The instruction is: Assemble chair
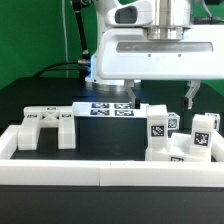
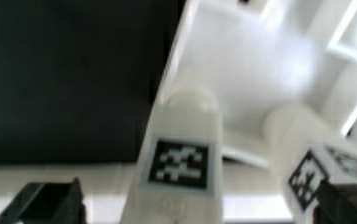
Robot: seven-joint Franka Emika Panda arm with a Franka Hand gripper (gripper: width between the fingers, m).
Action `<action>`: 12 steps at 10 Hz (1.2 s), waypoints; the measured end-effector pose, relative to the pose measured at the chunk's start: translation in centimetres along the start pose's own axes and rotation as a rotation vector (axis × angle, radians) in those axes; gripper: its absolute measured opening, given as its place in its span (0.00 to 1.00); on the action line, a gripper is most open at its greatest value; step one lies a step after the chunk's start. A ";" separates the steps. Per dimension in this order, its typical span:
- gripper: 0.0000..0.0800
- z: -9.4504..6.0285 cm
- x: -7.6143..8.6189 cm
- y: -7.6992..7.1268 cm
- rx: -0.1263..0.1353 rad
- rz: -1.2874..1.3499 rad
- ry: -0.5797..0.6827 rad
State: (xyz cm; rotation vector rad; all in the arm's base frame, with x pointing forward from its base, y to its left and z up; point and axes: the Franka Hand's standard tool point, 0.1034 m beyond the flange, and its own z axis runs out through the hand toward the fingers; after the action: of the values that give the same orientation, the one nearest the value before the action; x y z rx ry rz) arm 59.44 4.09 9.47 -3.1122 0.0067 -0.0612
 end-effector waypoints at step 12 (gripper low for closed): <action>0.81 0.7 2.2 1.5 0.017 0.045 -0.254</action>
Offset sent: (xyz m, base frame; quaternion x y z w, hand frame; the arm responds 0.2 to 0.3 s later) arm 0.0073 -0.0001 -0.0032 0.0112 -0.1345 0.0022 0.9908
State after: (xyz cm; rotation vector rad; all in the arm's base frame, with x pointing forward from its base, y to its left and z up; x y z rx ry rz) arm 61.67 2.59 8.78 -3.0758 0.0703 0.3324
